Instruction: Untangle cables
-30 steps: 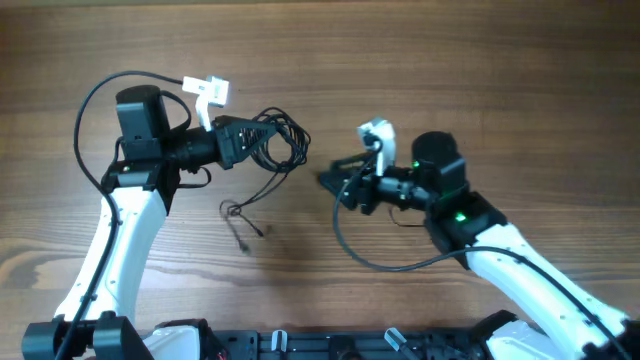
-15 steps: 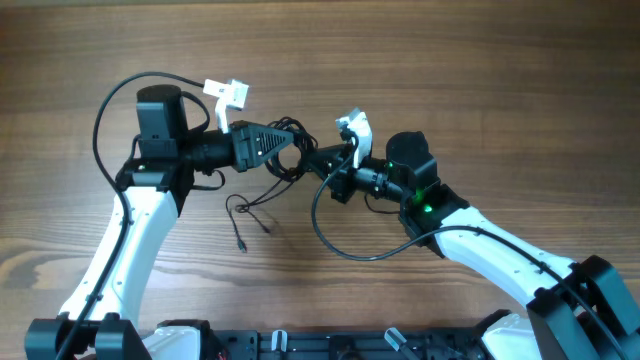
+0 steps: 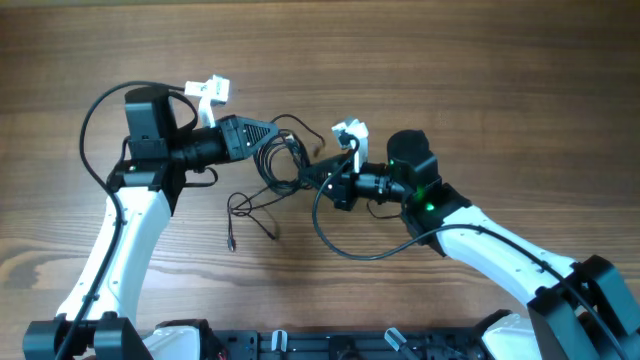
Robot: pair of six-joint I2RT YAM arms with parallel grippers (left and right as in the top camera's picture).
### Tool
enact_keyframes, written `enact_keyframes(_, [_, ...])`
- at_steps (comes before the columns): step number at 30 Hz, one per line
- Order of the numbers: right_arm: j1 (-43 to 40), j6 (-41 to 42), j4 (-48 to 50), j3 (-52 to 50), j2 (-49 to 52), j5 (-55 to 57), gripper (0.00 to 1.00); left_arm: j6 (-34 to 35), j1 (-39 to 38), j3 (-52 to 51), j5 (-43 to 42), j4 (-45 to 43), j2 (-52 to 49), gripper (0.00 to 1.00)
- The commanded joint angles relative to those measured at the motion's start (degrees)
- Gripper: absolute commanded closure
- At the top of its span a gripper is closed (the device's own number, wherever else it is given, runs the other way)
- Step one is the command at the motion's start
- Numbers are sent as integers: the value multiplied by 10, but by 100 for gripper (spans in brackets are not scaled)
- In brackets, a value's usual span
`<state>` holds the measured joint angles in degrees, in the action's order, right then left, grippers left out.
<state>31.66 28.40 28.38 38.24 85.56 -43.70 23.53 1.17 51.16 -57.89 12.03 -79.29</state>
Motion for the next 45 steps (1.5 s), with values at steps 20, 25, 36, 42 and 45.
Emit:
enact_keyframes(20, [-49, 108, 46, 3, 1, -41, 95, -236, -70, 6, -38, 144, -2, 77])
enact_keyframes(25, [-73, 108, 55, 3, 1, -50, 96, -236, -103, 6, 35, 158, -2, 96])
enact_keyframes(36, [-311, 198, -17, 3, 1, -32, 95, -304, -105, 6, 16, 217, -2, 86])
enact_keyframes(42, [-311, 133, -129, 3, 1, -33, 96, -223, -105, 6, 16, 134, -2, 61])
enact_keyframes(45, [-309, 127, -154, 3, 1, -53, 96, -174, -105, 6, 16, 97, -2, 53])
